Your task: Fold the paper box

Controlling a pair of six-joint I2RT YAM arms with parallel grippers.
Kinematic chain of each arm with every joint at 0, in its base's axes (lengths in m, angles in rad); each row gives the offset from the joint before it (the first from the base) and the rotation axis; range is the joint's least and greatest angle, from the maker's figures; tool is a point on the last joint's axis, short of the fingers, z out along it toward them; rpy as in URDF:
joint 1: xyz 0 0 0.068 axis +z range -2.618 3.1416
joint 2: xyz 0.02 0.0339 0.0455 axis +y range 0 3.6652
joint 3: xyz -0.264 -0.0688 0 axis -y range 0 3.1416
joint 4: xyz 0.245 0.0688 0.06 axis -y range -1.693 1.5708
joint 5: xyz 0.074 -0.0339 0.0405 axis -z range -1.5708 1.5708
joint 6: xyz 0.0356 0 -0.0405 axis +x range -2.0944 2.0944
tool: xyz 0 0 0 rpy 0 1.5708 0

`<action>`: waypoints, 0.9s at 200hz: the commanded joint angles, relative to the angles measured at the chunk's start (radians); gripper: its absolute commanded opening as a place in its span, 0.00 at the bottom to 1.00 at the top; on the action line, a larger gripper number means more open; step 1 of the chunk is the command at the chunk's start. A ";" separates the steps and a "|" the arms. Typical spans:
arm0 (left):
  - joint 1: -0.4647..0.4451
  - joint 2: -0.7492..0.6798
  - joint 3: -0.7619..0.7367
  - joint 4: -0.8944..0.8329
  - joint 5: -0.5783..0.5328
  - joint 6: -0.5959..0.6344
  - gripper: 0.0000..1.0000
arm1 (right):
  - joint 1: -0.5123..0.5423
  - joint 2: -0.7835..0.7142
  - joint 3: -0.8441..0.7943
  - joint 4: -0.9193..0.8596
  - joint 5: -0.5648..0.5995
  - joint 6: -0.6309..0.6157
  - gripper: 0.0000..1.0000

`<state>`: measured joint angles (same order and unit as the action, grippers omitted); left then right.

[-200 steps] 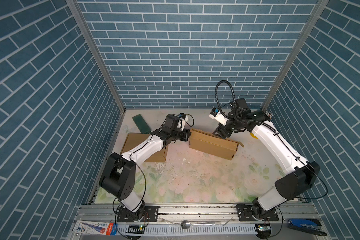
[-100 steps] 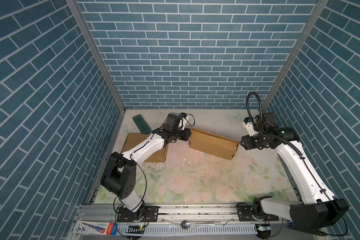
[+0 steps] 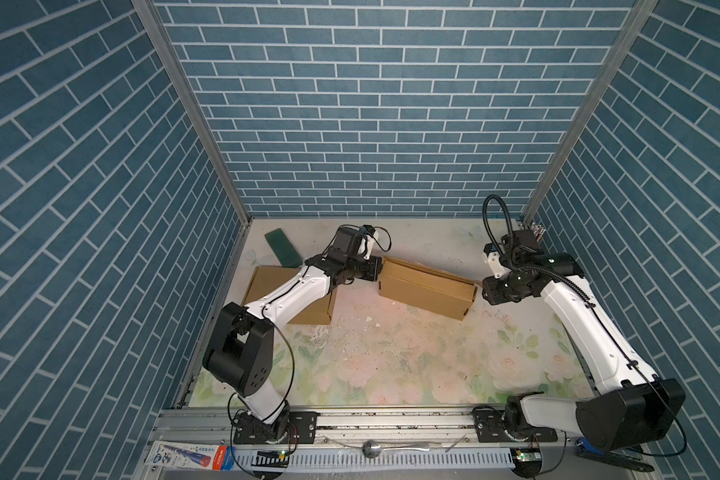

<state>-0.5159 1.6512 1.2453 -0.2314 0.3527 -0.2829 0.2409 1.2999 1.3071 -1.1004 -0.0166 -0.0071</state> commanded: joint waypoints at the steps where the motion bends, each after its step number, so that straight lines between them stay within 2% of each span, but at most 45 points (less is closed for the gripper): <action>1: -0.018 0.056 -0.015 -0.149 -0.011 0.010 0.00 | 0.000 0.019 -0.034 0.055 0.008 -0.011 0.44; 46: -0.018 0.062 -0.012 -0.154 -0.014 0.012 0.00 | 0.009 0.030 -0.052 0.092 -0.007 -0.027 0.37; 104: -0.022 0.070 -0.011 -0.152 -0.009 0.011 0.00 | 0.047 0.036 -0.075 0.145 0.026 -0.034 0.24; 139: -0.023 0.069 -0.012 -0.152 -0.008 0.011 0.00 | 0.079 0.059 -0.075 0.142 0.113 -0.036 0.14; 180: -0.024 0.067 -0.015 -0.152 -0.008 0.010 0.00 | 0.083 0.070 -0.008 0.067 0.077 0.020 0.02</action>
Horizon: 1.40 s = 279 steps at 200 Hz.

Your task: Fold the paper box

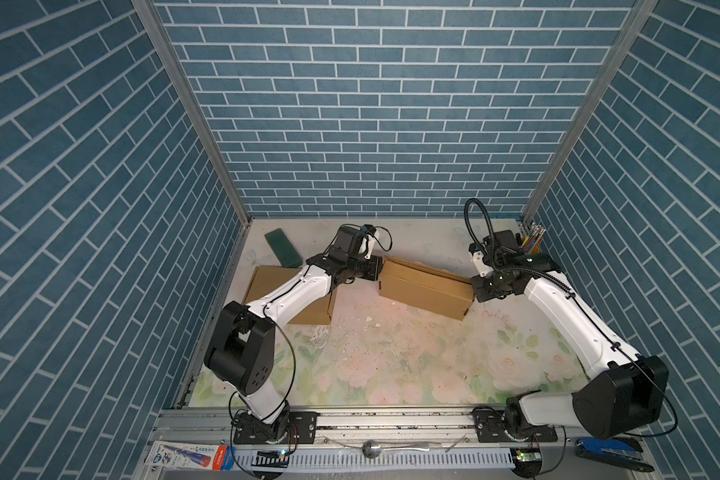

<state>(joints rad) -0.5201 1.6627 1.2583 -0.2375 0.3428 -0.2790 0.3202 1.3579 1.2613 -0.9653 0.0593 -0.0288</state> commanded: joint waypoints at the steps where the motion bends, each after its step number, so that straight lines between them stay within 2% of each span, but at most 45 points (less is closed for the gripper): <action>1: -0.020 0.055 -0.028 -0.146 0.002 0.006 0.00 | 0.003 0.014 0.040 -0.072 0.000 0.044 0.02; 32: -0.023 0.055 -0.031 -0.142 0.002 0.004 0.00 | 0.002 0.056 0.103 -0.143 -0.070 0.127 0.00; 104: -0.031 0.044 -0.042 -0.143 0.007 0.003 0.00 | -0.027 0.054 0.140 -0.140 -0.199 0.270 0.00; 153: -0.031 0.041 -0.036 -0.144 0.017 0.002 0.00 | -0.074 0.028 0.125 -0.115 -0.261 0.286 0.00; 279: -0.031 0.039 -0.034 -0.162 0.045 0.008 0.00 | -0.232 -0.016 0.075 -0.096 -0.538 0.263 0.00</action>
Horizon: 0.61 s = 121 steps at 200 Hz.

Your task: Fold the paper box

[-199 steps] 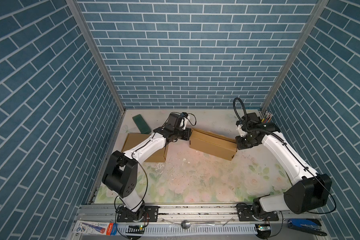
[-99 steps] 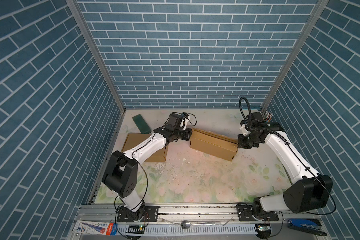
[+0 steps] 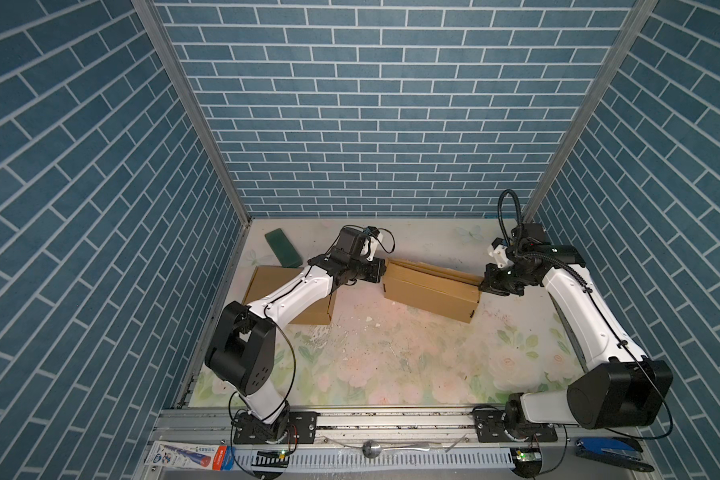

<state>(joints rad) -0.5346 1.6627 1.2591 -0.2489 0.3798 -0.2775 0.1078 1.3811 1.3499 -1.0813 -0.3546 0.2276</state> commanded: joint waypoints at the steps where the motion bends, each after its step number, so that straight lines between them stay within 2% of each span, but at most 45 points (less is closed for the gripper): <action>1: -0.016 0.039 -0.035 -0.150 0.008 0.005 0.00 | -0.021 -0.039 -0.014 0.020 -0.125 0.007 0.00; 76: -0.020 0.045 -0.041 -0.148 0.004 0.006 0.00 | -0.046 -0.054 -0.037 0.017 -0.144 -0.014 0.00; 121: -0.020 0.045 -0.047 -0.141 0.002 0.004 0.00 | -0.046 -0.061 -0.110 0.023 -0.081 -0.036 0.00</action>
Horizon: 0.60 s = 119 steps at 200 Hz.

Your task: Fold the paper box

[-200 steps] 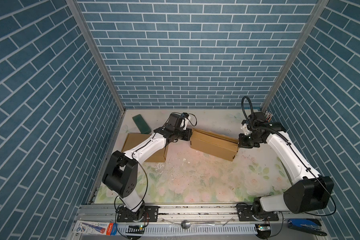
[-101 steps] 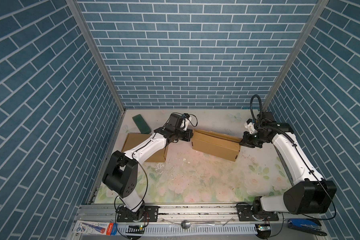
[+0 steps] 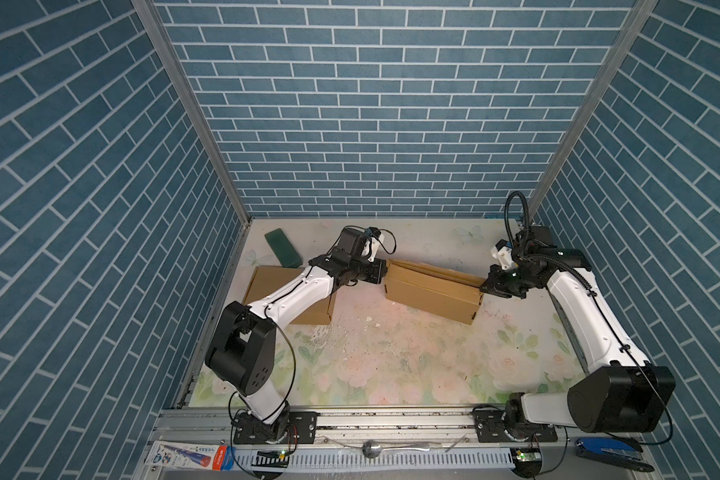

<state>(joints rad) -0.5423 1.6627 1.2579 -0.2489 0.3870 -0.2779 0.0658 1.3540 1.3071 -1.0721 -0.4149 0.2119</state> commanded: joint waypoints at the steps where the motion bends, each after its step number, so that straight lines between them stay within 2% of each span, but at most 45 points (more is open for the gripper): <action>1: -0.013 0.045 -0.046 -0.141 -0.005 0.003 0.00 | -0.003 -0.035 -0.069 0.016 -0.019 -0.020 0.00; 33: -0.013 0.042 -0.049 -0.139 -0.012 0.000 0.00 | -0.003 -0.052 -0.126 0.021 0.053 -0.044 0.00; 88: -0.024 0.046 -0.046 -0.134 -0.021 -0.009 0.00 | 0.007 -0.076 -0.186 0.071 0.078 -0.055 0.00; 119: -0.028 0.050 -0.036 -0.145 -0.025 -0.006 0.00 | 0.025 -0.079 -0.189 0.050 0.142 -0.075 0.00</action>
<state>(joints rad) -0.5587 1.6627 1.2568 -0.2447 0.3855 -0.2802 0.0753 1.2697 1.1660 -0.9619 -0.3508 0.1703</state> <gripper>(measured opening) 0.050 0.047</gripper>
